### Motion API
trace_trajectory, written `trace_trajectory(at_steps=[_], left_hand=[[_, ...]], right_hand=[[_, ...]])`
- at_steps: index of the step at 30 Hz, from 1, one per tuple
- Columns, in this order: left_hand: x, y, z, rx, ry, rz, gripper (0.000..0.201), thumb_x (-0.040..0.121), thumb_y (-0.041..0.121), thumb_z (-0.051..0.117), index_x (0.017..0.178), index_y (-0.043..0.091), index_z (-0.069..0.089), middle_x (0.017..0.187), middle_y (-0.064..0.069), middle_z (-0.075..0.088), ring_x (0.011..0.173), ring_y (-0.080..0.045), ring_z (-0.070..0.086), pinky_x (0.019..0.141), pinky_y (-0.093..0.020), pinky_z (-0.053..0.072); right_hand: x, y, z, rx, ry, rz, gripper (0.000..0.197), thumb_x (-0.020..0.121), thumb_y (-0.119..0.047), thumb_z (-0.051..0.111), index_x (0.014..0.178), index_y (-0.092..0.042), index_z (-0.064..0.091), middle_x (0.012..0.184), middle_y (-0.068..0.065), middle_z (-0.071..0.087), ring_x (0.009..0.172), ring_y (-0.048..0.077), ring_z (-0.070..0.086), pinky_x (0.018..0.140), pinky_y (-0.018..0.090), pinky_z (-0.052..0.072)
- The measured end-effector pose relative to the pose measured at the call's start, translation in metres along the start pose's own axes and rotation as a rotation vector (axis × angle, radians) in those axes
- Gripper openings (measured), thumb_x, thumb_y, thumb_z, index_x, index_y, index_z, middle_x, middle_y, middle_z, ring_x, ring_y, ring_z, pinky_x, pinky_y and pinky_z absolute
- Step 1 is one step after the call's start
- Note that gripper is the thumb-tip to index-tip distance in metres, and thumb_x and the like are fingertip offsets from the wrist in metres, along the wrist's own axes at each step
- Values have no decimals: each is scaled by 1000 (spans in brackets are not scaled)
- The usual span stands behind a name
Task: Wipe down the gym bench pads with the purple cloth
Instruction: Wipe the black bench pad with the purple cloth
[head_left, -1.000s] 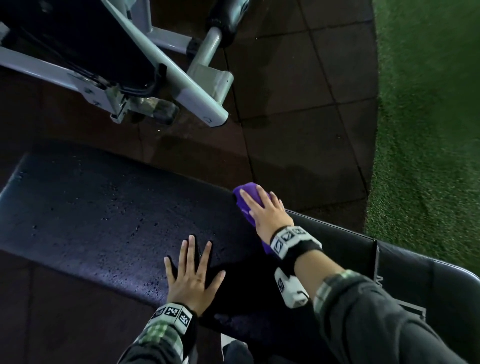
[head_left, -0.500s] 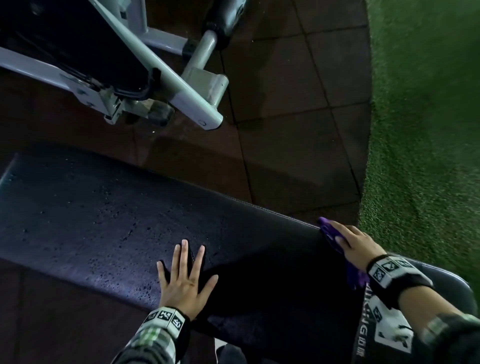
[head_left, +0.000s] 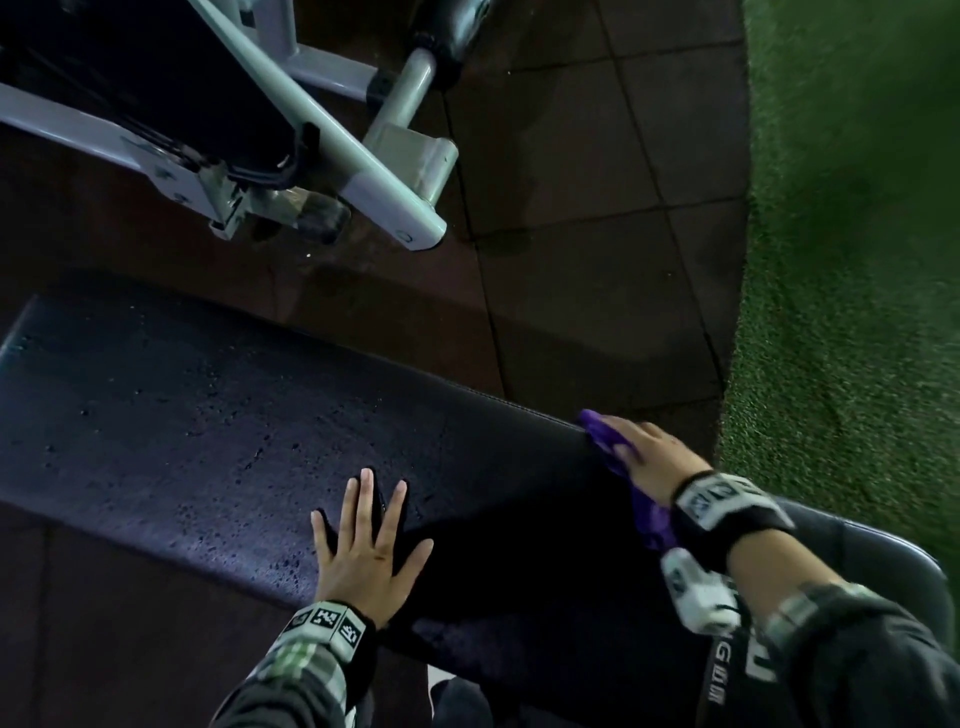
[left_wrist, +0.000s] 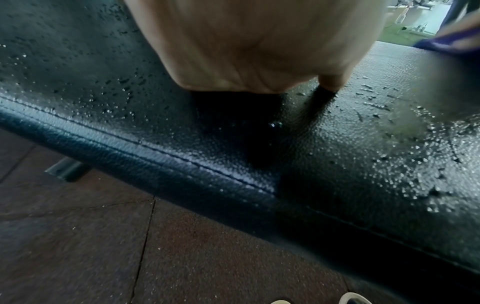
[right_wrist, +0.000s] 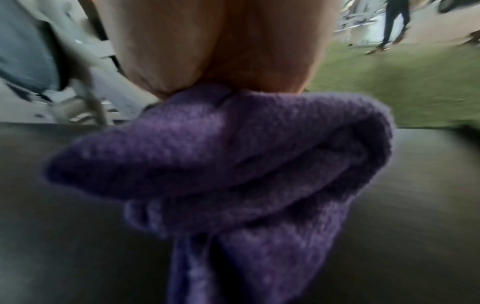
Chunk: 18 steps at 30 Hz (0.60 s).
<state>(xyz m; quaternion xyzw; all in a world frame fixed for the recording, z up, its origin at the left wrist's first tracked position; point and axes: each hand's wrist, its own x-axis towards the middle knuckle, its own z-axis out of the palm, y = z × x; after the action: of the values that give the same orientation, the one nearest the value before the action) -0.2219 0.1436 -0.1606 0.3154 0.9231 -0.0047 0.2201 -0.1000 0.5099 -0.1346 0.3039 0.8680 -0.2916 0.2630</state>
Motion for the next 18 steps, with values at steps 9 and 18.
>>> trace_trajectory(at_steps=[9,18], left_hand=[[-1,0,-1,-26,-4,1,78,89,74,13,154,31,9,162,-7,-3,148,-19,-10,112,-56,-6],[-3,-3,-3,-69,36,21,74,89,74,11,153,37,8,162,0,-3,148,-16,-3,114,-50,-9]], right_hand=[[-11,4,-11,-95,-8,89,48,97,-26,37,143,-40,28,123,13,48,114,36,51,96,35,40],[16,-73,19,-13,107,-114,51,98,-25,39,146,-35,22,146,10,33,130,36,34,110,33,23]])
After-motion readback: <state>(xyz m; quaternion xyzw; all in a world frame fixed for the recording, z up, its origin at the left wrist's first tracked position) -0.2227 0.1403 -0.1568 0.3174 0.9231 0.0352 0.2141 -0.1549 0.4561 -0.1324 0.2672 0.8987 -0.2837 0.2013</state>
